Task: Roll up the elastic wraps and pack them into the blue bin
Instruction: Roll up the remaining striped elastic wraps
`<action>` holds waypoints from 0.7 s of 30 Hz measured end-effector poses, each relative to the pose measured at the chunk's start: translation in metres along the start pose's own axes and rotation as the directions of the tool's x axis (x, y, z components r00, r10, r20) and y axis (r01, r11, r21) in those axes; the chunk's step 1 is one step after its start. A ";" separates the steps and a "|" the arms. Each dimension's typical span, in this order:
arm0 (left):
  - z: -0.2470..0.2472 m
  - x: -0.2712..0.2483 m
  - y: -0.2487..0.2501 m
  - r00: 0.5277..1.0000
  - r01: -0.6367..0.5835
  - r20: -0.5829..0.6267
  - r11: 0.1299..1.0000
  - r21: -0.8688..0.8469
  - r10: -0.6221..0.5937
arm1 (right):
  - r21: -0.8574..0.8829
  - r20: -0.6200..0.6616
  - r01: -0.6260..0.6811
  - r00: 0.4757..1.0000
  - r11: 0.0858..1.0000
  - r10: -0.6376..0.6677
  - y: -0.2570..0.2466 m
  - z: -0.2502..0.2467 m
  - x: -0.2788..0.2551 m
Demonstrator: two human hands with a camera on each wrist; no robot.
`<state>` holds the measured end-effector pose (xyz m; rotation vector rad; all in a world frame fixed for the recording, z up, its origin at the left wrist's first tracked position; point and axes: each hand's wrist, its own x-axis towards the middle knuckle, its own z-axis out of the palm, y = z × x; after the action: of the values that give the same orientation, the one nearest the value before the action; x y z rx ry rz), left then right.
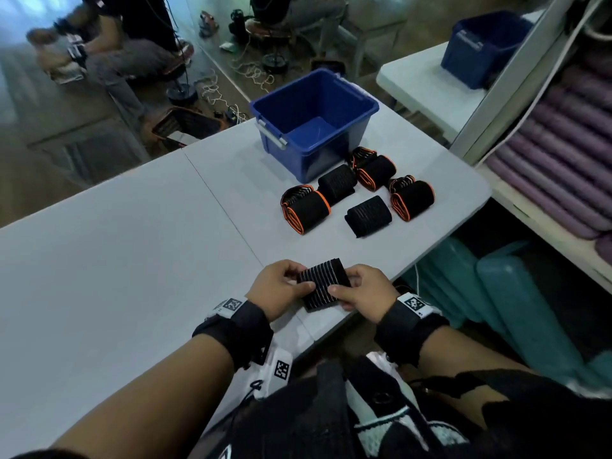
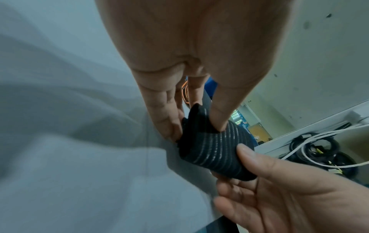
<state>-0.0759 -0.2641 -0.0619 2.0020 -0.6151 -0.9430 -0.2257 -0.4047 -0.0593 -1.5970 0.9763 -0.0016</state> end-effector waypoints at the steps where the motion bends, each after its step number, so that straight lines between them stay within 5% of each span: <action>1: 0.007 0.001 0.004 0.999 0.014 -0.037 1.000 0.017 -0.013 | -0.020 -0.005 -0.005 1.000 1.000 0.004 0.002 -0.007 0.006; 7: 0.040 -0.003 0.024 0.959 0.122 -0.260 0.992 0.020 -0.113 | -0.098 0.053 0.082 0.996 0.992 -0.077 -0.002 -0.043 0.029; 12: 0.058 -0.006 0.027 0.932 0.180 -0.310 0.982 -0.052 -0.188 | -0.116 0.171 0.162 0.975 0.980 -0.141 -0.002 -0.063 0.041; 17: 0.076 -0.006 0.047 0.865 0.136 -0.425 0.940 -0.313 -0.267 | -0.094 0.110 0.168 0.981 0.981 -0.158 -0.007 -0.069 0.050; 21: 0.076 -0.005 0.060 0.859 0.079 -0.433 0.906 -0.417 -0.274 | -0.092 0.131 0.163 0.980 0.982 -0.151 -0.016 -0.067 0.059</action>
<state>-0.1440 -0.3287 -0.0388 1.8464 0.0450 -0.5683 -0.2119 -0.4948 -0.0562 -1.7440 0.7627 0.0389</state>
